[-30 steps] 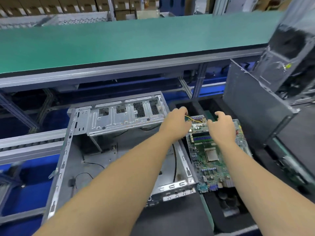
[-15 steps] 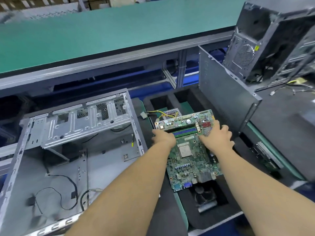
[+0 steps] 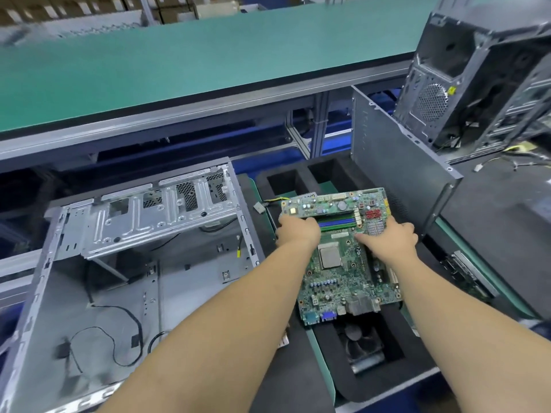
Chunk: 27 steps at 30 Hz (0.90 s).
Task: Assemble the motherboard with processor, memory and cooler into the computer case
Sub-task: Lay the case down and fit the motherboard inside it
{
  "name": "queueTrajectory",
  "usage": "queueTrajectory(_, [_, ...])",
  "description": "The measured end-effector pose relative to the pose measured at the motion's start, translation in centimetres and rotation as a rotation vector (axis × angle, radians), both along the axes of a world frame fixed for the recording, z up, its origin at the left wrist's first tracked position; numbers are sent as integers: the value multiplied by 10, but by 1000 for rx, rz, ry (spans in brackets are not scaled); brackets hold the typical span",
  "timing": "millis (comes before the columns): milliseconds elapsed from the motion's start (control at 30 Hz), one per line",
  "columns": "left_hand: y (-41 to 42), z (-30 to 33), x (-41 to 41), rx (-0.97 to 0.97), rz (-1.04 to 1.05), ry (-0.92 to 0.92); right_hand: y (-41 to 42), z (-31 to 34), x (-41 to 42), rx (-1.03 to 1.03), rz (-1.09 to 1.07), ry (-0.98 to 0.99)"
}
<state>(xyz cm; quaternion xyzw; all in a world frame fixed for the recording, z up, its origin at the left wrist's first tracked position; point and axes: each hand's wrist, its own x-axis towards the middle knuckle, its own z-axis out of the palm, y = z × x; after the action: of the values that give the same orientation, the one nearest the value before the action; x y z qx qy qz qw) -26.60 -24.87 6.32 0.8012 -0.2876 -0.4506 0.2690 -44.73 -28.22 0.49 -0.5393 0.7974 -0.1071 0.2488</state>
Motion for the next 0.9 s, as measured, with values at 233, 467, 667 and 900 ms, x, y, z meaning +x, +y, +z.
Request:
queueTrajectory(233, [-17,83,16,-276,-107,-203,-18,55,20,-88,-119,-154])
queueTrajectory(467, [-9,146,99,-466,27,-184,-38,159,95,-176,-4,-71])
queueTrajectory(667, [26,166,194,-318,55,-244,-13,212,184,-167,246,20])
queueTrajectory(900, [91,134,279,-36,-18,-419,47,217,266,74,673,41])
